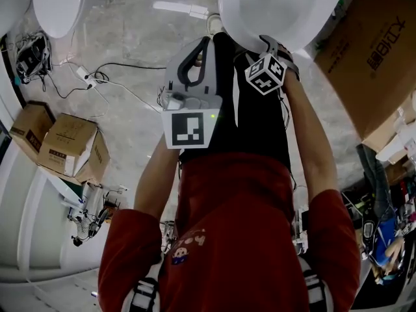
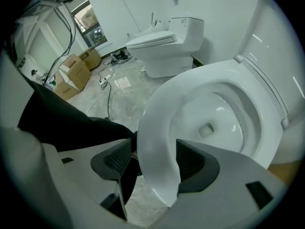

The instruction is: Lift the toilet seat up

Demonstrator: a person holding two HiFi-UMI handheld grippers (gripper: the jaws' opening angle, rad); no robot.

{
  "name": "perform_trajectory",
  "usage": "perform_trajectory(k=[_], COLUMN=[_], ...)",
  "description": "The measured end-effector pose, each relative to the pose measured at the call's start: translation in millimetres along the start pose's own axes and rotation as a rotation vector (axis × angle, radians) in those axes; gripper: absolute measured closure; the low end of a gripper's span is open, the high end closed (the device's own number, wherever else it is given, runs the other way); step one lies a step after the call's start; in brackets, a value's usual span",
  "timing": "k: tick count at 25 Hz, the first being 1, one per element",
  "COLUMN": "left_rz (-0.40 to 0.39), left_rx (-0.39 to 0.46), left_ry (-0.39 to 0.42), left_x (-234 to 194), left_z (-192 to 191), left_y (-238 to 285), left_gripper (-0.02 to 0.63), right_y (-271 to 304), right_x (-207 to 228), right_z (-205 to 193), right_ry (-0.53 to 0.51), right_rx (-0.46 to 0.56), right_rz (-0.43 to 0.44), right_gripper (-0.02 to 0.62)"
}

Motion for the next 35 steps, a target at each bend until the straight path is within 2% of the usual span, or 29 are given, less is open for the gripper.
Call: perform_trajectory(k=[3, 5, 14, 23, 35], left_rz=[0.003, 0.004, 0.014, 0.028, 0.023], left_rx=[-0.006, -0.015, -0.035, -0.041, -0.004], left_ry=[-0.006, -0.009, -0.014, -0.022, -0.023], left_x=[-1.4, -2.8, -6.9, -11.5, -9.5], left_z=[-4.3, -7.6, -13.7, -16.7, 1.9], left_y=[-0.1, -0.6, -3.0, -9.0, -9.2], left_gripper=[0.595, 0.595, 0.595, 0.595, 0.595], right_y=[12.1, 17.7, 38.0, 42.8, 26.7], right_x=[-3.7, -6.1, -3.7, 0.0, 0.1], right_z=[-3.6, -3.5, -6.0, -5.0, 0.7], right_ry=[-0.09, -0.112, -0.13, -0.142, -0.144], right_rx=[-0.042, -0.055, -0.086, -0.131, -0.155], right_rz=[0.012, 0.023, 0.008, 0.069, 0.112], right_gripper=[0.345, 0.345, 0.342, 0.342, 0.342])
Point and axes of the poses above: the fingertips, and each gripper's own axes: y forward along the fingers, x to its right, z out of its top, the point moved 6 cm from there along -y, backward along the fingers, and after that the axes turned 1 degree about -z, right-handed, at the moved point
